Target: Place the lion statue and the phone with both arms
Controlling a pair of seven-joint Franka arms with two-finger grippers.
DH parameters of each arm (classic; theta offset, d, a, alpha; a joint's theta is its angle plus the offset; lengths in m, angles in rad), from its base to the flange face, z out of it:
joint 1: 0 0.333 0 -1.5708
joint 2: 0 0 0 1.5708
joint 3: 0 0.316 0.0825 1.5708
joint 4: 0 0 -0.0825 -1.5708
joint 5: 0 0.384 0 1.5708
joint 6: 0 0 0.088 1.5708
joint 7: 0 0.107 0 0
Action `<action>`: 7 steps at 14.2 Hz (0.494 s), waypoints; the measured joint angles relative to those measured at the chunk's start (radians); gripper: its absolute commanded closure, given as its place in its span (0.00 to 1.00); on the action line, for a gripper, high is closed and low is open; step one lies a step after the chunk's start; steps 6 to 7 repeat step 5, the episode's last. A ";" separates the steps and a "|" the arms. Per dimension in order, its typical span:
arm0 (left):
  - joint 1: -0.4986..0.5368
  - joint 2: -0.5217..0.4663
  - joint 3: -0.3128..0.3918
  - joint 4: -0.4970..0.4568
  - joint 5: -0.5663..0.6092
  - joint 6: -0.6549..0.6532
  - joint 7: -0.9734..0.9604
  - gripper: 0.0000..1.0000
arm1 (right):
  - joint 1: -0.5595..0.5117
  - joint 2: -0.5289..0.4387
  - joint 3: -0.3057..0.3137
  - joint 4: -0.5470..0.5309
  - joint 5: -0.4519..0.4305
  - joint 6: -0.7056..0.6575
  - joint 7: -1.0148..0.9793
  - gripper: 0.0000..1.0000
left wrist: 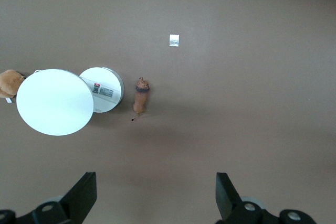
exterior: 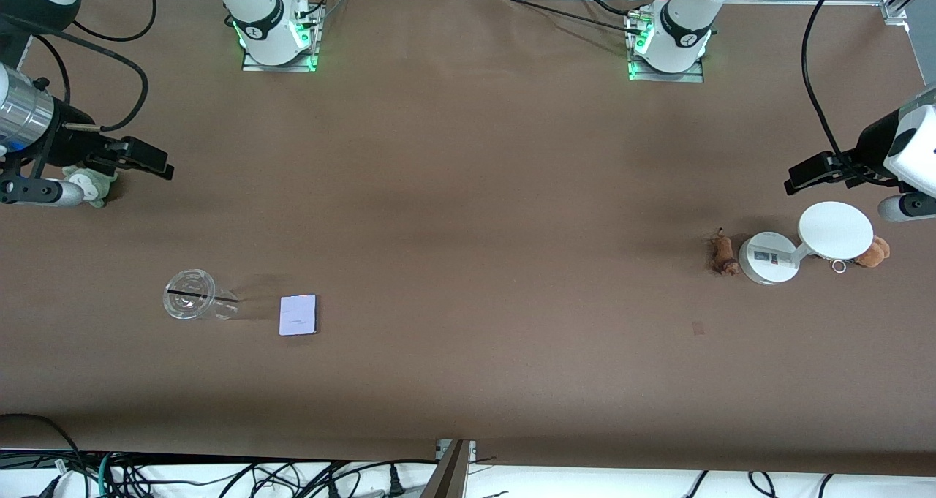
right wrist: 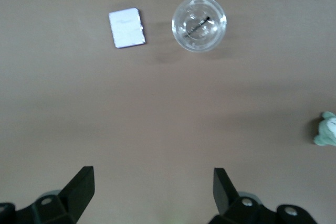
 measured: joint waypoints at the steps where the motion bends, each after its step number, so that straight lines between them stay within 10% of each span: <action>1: 0.000 0.000 0.000 0.000 0.000 0.000 0.000 0.00 | 0.001 0.000 0.001 0.000 -0.009 -0.003 0.000 0.00; 7: 0.000 0.004 0.000 0.000 0.000 0.000 0.000 0.00 | 0.003 0.000 0.004 0.000 -0.013 -0.005 -0.002 0.00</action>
